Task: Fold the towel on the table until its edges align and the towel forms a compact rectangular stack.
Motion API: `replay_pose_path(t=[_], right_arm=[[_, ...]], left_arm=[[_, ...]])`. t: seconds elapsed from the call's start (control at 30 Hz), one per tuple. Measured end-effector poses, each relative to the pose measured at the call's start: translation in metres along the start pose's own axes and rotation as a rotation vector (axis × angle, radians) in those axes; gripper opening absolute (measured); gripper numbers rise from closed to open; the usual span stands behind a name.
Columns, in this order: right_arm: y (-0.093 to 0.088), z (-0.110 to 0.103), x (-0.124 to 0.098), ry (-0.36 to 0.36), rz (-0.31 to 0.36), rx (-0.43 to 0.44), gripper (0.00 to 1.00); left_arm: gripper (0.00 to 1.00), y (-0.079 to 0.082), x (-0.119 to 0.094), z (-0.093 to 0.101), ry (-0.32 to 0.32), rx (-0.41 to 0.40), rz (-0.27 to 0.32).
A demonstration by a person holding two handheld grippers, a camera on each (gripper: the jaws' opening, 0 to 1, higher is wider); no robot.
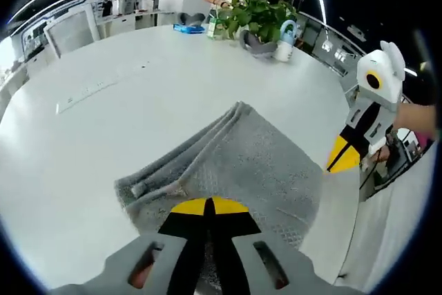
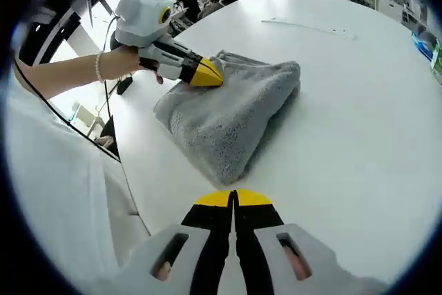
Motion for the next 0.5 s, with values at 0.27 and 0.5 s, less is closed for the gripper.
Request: replay_pose_path(t=[0.27, 0.5], right_arm=[[0.040, -0.010, 0.003, 0.008, 0.074, -0.080, 0.05], [0.042, -0.010, 0.024, -0.025, 0.029, -0.130, 0.14]], left_arm=[[0.02, 0.002, -0.024, 0.014, -0.030, -0.077, 0.033], [0.04, -0.007, -0.038, 0.030, -0.041, 0.001, 0.028]])
Point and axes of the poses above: the point that each gripper's makers call its tool centre point, and the gripper's own axes: x roughly forward along the fingers, z roughly to its right, y roughly out of its top, the point moved 8 cm from there along -x, roughly backward along the fingers, and after that the axes turned 6 degrees about -x, right-handed, at the moved point
